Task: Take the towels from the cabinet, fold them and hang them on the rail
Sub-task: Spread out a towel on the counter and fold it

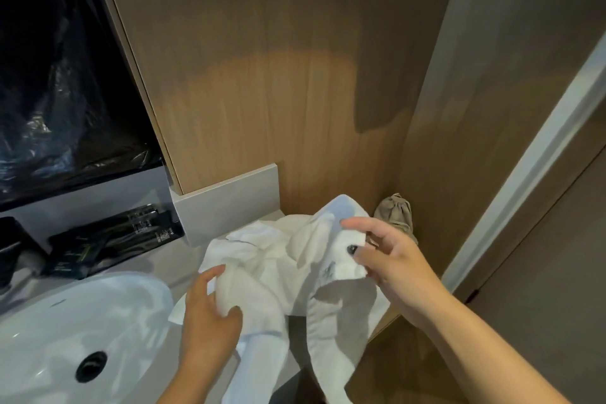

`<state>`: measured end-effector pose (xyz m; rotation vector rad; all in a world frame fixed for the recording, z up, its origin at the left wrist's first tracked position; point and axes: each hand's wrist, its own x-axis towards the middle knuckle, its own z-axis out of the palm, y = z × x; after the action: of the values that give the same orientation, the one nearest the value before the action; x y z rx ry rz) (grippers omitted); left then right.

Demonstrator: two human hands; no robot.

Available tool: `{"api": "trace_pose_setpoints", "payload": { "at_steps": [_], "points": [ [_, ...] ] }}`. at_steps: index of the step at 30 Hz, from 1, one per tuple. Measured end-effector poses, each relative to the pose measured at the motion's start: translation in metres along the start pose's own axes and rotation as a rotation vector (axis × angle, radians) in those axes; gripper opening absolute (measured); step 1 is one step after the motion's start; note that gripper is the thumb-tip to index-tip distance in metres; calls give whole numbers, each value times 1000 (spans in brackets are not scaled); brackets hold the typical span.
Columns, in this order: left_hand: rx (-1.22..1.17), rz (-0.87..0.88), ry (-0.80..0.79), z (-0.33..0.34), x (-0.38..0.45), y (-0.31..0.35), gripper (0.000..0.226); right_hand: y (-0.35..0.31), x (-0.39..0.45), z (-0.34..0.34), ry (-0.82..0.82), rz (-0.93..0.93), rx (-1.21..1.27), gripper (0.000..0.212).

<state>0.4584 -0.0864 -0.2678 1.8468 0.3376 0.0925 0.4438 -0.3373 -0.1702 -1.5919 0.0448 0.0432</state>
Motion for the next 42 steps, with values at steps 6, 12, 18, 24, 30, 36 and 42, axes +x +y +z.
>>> {"api": "trace_pose_setpoints", "payload": {
  "at_steps": [6, 12, 18, 24, 30, 36, 42],
  "points": [
    [-62, -179, 60, -13, -18, -24, 20, 22, -4, 18, -172, -182, -422, 49],
    [-269, -157, 227, -32, -25, -12, 23, 42, 2, 35, -64, -495, -824, 8],
    [-493, -33, 169, -38, -33, 27, 8, 21, 5, 50, -226, -717, -789, 16],
    [-509, 132, 38, -37, -48, 58, 14, -6, 1, 68, -478, -465, -548, 26],
    [-577, 95, 28, -30, -48, 57, 48, -6, -2, 72, -397, -511, -580, 11],
    [-441, 245, -98, -23, -47, 66, 18, -8, -11, 68, -355, -407, -386, 8],
    [-432, 226, -267, -18, -52, 73, 22, -9, -17, 73, -310, -421, -234, 9]
  ]
}}
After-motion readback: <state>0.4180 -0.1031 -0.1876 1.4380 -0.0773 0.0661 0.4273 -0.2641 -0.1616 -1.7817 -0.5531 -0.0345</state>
